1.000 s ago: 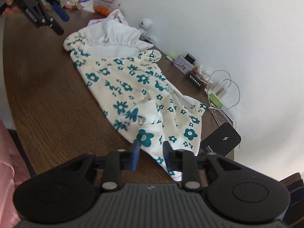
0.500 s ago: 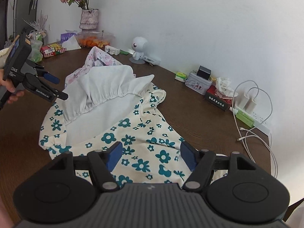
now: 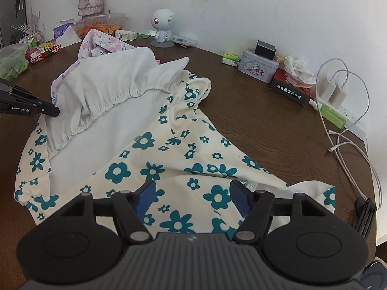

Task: Fold clothes
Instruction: 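Lower the dress flat onto the table and open both grippers, then grasp the white ruffled collar with the left gripper and lift it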

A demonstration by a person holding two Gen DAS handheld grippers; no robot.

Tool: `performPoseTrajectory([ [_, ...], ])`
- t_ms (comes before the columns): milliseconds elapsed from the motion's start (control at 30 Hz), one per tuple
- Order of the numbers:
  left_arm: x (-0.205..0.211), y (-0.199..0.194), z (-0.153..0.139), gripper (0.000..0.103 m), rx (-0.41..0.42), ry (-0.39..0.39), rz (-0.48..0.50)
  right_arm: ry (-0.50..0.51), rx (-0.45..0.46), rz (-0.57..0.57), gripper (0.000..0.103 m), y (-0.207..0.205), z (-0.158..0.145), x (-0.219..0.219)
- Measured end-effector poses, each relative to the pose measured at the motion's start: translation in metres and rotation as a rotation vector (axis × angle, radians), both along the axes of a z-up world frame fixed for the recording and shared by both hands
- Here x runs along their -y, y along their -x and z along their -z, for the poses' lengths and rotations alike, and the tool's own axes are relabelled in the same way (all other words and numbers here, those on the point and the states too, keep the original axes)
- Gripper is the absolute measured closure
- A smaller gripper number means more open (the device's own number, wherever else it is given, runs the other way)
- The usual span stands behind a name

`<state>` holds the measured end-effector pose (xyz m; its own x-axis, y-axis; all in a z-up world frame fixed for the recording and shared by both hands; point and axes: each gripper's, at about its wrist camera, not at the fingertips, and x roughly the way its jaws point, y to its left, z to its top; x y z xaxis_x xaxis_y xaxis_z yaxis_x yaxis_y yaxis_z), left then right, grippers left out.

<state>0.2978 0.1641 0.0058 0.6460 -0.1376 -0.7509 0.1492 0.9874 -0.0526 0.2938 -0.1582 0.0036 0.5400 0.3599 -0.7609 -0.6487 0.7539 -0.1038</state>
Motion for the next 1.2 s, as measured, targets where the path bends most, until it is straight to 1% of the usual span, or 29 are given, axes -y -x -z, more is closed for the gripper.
performPoseTrajectory([
  [67, 0.000, 0.004, -0.002, 0.103, 0.007, -0.004, 0.000, -0.012, -0.026, -0.022, 0.034, 0.006, 0.005, 0.003],
  [200, -0.006, 0.011, -0.007, 0.100, 0.016, 0.011, -0.006, -0.076, -0.091, -0.099, 0.034, 0.023, 0.008, 0.003],
  [233, -0.008, 0.013, -0.009, 0.096, 0.020, 0.017, -0.012, -0.094, -0.105, -0.123, 0.034, 0.029, 0.008, 0.001],
  [267, -0.010, 0.015, -0.011, 0.090, 0.028, 0.020, -0.024, -0.110, -0.113, -0.161, 0.034, 0.036, 0.007, -0.003],
  [300, -0.012, 0.016, -0.012, 0.075, 0.033, 0.020, -0.035, -0.117, -0.115, -0.200, 0.032, 0.044, 0.007, -0.010],
  [333, -0.014, 0.017, -0.013, 0.068, 0.037, 0.017, -0.045, -0.123, -0.116, -0.239, 0.031, 0.052, 0.007, -0.017],
  [367, -0.016, 0.017, -0.013, 0.058, 0.037, 0.014, -0.053, -0.119, -0.114, -0.280, 0.030, 0.061, 0.008, -0.026],
  [400, -0.018, 0.016, -0.012, 0.057, 0.032, 0.017, -0.058, -0.113, -0.112, -0.319, 0.030, 0.069, 0.009, -0.037],
  [500, -0.022, 0.010, -0.006, 0.057, 0.000, 0.065, -0.057, -0.097, -0.110, -0.415, 0.030, 0.091, 0.014, -0.067],
  [600, -0.022, 0.004, 0.000, 0.060, -0.018, 0.088, -0.049, -0.099, -0.125, -0.413, 0.030, 0.091, 0.019, -0.081],
  [633, -0.021, 0.002, 0.002, 0.064, -0.020, 0.091, -0.043, -0.100, -0.130, -0.412, 0.030, 0.091, 0.021, -0.085],
  [667, -0.020, 0.000, 0.002, 0.075, -0.018, 0.094, -0.038, -0.100, -0.135, -0.412, 0.030, 0.091, 0.023, -0.090],
  [700, -0.019, -0.001, 0.002, 0.093, -0.020, 0.104, -0.029, -0.101, -0.140, -0.411, 0.031, 0.091, 0.024, -0.094],
  [733, -0.019, -0.002, 0.002, 0.102, -0.023, 0.117, -0.018, -0.102, -0.145, -0.411, 0.032, 0.091, 0.026, -0.099],
  [767, -0.018, -0.001, 0.002, 0.102, -0.023, 0.125, -0.009, -0.102, -0.150, -0.410, 0.034, 0.091, 0.028, -0.103],
  [800, -0.016, 0.000, 0.001, 0.102, -0.016, 0.120, -0.001, -0.103, -0.155, -0.410, 0.040, 0.091, 0.029, -0.108],
  [867, -0.014, 0.009, -0.002, 0.103, 0.006, 0.104, 0.004, -0.104, -0.166, -0.409, 0.064, 0.091, 0.033, -0.116],
  [900, -0.014, 0.013, -0.005, 0.103, 0.016, 0.101, 0.006, -0.106, -0.175, -0.407, 0.089, 0.093, 0.032, -0.114],
  [933, -0.013, 0.019, -0.007, 0.103, 0.024, 0.100, 0.008, -0.108, -0.185, -0.405, 0.090, 0.095, 0.032, -0.111],
  [1000, -0.014, 0.035, -0.014, 0.103, 0.040, 0.100, 0.016, -0.111, -0.204, -0.402, 0.096, 0.098, 0.030, -0.106],
  [1033, -0.015, 0.045, -0.017, 0.103, 0.046, 0.101, 0.023, -0.115, -0.213, -0.400, 0.097, 0.100, 0.030, -0.103],
  [1100, -0.015, 0.066, -0.026, 0.103, 0.065, 0.109, 0.042, -0.152, -0.240, -0.396, 0.098, 0.107, 0.022, -0.089],
  [1200, -0.016, 0.102, -0.042, 0.103, 0.106, 0.126, 0.074, -0.208, -0.285, -0.423, 0.098, 0.120, 0.007, -0.071],
])
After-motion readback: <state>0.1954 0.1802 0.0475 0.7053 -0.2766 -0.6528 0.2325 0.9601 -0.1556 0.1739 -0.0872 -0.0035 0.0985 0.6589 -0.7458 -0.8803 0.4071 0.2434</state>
